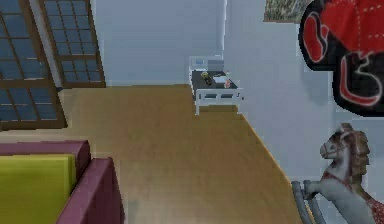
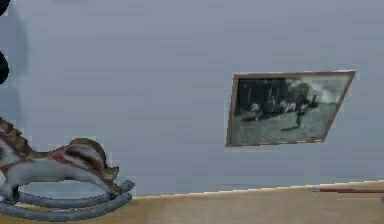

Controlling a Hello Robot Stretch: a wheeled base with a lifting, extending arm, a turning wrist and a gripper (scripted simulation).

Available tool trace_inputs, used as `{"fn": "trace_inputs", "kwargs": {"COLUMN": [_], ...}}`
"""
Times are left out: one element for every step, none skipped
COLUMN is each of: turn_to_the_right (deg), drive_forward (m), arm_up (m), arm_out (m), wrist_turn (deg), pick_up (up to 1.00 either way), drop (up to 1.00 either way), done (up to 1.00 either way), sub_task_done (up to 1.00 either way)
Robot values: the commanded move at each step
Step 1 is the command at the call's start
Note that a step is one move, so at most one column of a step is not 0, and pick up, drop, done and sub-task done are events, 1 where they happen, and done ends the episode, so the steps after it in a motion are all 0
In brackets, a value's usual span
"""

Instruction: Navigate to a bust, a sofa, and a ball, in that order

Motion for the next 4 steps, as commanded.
{"fn": "trace_inputs", "kwargs": {"turn_to_the_right": [-3.0,0.0,0.0,-6.0], "drive_forward": [0.0,1.0,0.35,0.0], "arm_up": [0.0,0.0,0.0,0.0], "arm_out": [0.0,0.0,0.0,0.0], "wrist_turn": [0.0,0.0,0.0,0.0], "pick_up": [0.0,0.0,0.0,0.0], "drop": [0.0,0.0,0.0,0.0], "done": [0.0,0.0,0.0,0.0], "sub_task_done": [0.0,0.0,0.0,0.0]}}
